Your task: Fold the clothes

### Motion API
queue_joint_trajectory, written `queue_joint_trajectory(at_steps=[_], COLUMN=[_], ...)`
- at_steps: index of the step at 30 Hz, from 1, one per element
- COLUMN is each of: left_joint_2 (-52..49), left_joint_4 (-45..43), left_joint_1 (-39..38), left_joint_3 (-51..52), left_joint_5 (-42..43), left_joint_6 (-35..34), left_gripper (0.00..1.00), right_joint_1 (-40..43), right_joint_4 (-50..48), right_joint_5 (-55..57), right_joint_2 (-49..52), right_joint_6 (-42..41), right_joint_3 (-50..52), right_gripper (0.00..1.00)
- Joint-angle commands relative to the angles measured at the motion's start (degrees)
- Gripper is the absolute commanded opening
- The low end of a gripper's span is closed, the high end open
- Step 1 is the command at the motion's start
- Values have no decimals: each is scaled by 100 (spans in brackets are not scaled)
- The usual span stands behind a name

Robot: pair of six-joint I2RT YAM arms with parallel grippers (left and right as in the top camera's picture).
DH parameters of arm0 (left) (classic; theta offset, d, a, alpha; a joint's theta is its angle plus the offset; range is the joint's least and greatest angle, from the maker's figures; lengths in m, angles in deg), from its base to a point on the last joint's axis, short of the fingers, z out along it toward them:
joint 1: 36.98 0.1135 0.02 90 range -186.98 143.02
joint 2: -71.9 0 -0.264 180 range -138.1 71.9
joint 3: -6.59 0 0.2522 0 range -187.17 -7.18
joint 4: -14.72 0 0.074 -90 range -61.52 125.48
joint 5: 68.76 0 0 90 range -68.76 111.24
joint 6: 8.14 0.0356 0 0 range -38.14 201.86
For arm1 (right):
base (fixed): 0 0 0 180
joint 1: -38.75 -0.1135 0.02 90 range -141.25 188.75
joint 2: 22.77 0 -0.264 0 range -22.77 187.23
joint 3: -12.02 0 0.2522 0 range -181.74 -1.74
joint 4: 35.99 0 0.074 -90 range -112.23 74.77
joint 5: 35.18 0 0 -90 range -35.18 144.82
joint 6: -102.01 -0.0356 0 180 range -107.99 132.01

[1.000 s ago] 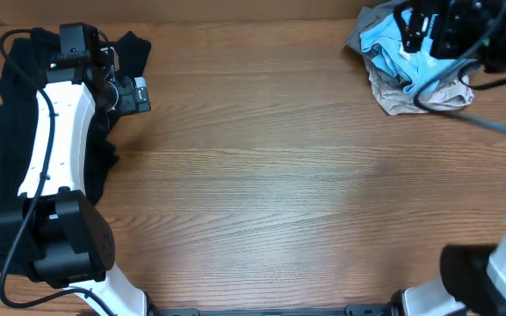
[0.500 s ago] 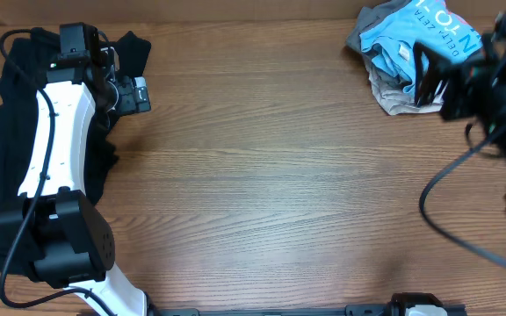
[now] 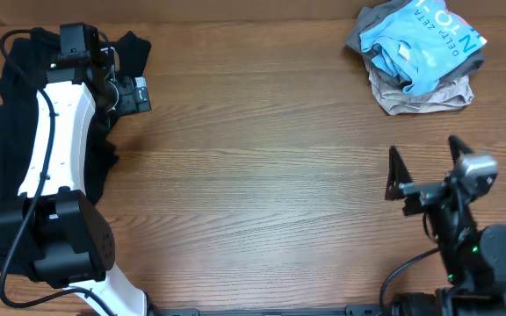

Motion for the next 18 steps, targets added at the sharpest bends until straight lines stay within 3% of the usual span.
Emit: queue_joint_trajectory(at_steps=[1,18], left_joint_2=[-55,-55], left_joint_4=[-13,-11], left_joint_1=[-11,-11], left_joint_3=[9,9], left_joint_5=[35,37], left_joint_6=[-122,-120], left_gripper=[100,100], right_joint_1=[68,66], right_joint_4=[-212,-1812], right_joint_5=[70,79], right_joint_2=[-595,-1810], right_joint_6=[-107,-570], right_joint_3=[734,2949], right_gripper=[100,100])
